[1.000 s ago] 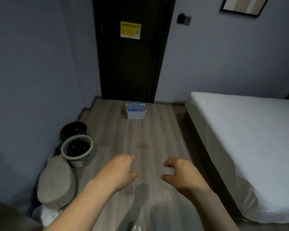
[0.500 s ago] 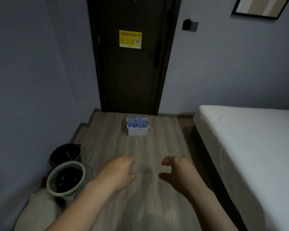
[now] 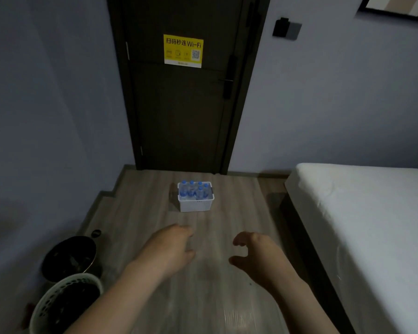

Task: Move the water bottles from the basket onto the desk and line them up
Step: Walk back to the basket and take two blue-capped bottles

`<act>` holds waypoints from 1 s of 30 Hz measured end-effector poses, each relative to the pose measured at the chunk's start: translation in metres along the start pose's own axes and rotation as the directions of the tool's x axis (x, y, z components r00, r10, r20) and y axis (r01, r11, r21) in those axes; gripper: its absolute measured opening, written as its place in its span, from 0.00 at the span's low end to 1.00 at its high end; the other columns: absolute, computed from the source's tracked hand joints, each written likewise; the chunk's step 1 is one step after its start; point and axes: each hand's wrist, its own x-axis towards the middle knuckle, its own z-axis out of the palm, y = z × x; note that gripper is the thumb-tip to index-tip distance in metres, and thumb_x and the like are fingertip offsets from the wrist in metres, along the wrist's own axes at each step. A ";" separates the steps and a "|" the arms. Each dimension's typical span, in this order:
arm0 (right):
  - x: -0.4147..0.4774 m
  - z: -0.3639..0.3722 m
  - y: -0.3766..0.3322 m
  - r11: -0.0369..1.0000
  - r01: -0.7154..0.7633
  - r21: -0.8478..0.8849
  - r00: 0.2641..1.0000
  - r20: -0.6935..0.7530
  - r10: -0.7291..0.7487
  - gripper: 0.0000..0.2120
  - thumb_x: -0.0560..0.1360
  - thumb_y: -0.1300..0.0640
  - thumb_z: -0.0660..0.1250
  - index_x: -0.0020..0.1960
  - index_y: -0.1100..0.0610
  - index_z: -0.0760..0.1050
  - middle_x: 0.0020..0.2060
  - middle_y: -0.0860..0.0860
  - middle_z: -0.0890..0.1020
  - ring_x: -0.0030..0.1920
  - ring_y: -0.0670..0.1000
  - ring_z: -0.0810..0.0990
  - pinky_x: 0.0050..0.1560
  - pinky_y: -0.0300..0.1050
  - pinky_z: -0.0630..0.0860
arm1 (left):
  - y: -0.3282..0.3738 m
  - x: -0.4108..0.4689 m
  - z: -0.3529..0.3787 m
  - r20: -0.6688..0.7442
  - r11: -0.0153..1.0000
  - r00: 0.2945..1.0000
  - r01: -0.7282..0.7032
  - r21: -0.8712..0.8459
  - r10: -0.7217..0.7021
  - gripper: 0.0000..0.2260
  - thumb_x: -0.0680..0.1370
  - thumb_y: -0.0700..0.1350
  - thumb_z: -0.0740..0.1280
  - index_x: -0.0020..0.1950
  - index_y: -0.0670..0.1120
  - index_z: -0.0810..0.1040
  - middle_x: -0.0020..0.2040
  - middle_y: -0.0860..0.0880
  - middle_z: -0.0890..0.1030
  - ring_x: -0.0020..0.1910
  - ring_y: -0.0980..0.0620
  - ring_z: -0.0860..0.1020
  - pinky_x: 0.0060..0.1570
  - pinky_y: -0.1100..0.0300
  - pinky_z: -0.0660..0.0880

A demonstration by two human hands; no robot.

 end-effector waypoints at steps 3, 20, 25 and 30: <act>0.050 -0.007 -0.007 1.000 -0.023 0.009 0.999 0.029 0.023 0.20 0.73 0.47 0.70 0.63 0.47 0.73 0.58 0.45 0.78 0.54 0.44 0.78 0.57 0.39 0.76 | -0.022 0.048 -0.015 0.012 1.000 1.000 -0.006 -0.009 0.006 0.14 0.75 0.53 0.65 0.57 0.48 0.75 0.57 0.48 0.77 0.57 0.49 0.76 0.57 0.57 0.72; 0.323 -0.055 0.044 0.999 -0.016 0.036 1.000 0.021 0.016 0.20 0.71 0.46 0.71 0.61 0.46 0.74 0.57 0.45 0.79 0.52 0.44 0.79 0.52 0.38 0.77 | -0.059 0.316 -0.044 0.021 0.998 0.999 0.026 -0.065 -0.025 0.15 0.74 0.54 0.66 0.59 0.53 0.75 0.56 0.53 0.77 0.54 0.54 0.76 0.51 0.63 0.71; 0.401 -0.081 0.069 0.999 0.014 0.046 0.999 0.031 -0.016 0.19 0.72 0.46 0.71 0.62 0.46 0.74 0.57 0.45 0.79 0.52 0.43 0.79 0.51 0.37 0.77 | -0.054 0.389 -0.053 0.014 0.995 0.998 0.069 -0.079 -0.068 0.15 0.74 0.53 0.66 0.59 0.52 0.75 0.57 0.52 0.77 0.55 0.54 0.75 0.54 0.62 0.72; 0.462 -0.089 0.079 0.998 0.036 0.047 0.996 0.080 -0.039 0.19 0.72 0.46 0.71 0.61 0.46 0.74 0.58 0.45 0.78 0.52 0.43 0.79 0.52 0.38 0.77 | -0.066 0.441 -0.058 0.053 0.984 0.991 0.129 -0.125 -0.123 0.14 0.73 0.53 0.67 0.58 0.53 0.75 0.56 0.54 0.78 0.52 0.55 0.76 0.52 0.61 0.74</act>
